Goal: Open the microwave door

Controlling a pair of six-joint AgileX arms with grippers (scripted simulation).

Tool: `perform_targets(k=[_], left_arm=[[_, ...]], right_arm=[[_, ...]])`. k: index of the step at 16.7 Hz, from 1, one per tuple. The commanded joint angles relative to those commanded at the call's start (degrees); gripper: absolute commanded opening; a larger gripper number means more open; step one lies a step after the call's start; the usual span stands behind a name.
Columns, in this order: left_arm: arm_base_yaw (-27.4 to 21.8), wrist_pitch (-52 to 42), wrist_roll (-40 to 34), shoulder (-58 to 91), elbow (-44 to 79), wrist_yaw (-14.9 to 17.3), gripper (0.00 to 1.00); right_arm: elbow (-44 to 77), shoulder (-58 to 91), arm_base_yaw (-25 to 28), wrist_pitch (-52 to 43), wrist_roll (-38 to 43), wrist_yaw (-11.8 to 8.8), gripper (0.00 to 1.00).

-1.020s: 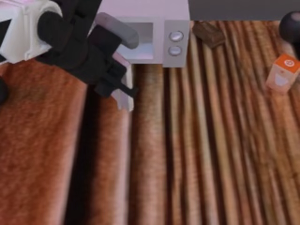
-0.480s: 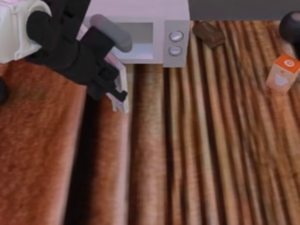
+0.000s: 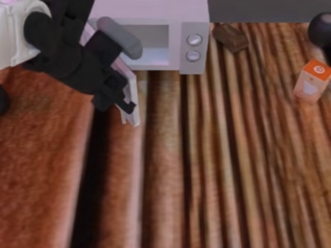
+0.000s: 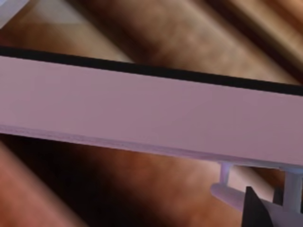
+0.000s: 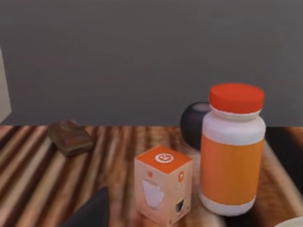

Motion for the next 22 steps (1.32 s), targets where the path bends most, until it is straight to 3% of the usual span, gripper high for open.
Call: perform_targets(k=[22], left_arm=[[0.05,-0.21,0.7,-0.04,-0.23,0.7,0.0]], right_arm=[[0.0,0.0,0.0,0.0,0.0,0.0,1.0]])
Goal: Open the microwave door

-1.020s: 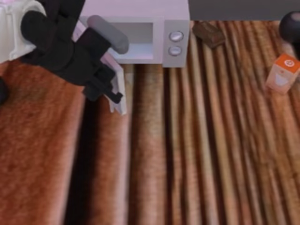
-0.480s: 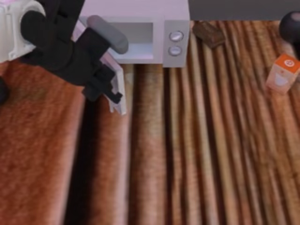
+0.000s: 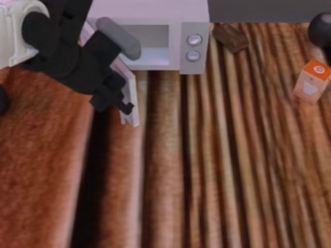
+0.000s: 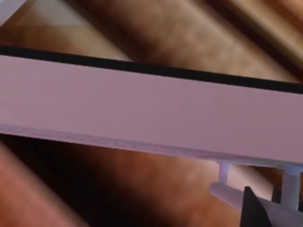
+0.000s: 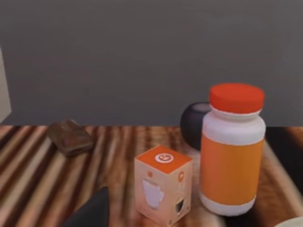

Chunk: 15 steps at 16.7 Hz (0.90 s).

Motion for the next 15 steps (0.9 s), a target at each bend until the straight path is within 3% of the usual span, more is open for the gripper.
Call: perform_targets(k=[6,15], left_arm=[[3.21,-2.04,7.31,-0.93,-0.64,3.23,0.0],[3.44,-2.19,7.87,-1.01,-0.68,3.48,0.0]], right_arm=[[0.0,0.0,0.0,0.0,0.0,0.0,1.0],[0.0,0.0,0.0,0.0,0.0,0.0,1.0]])
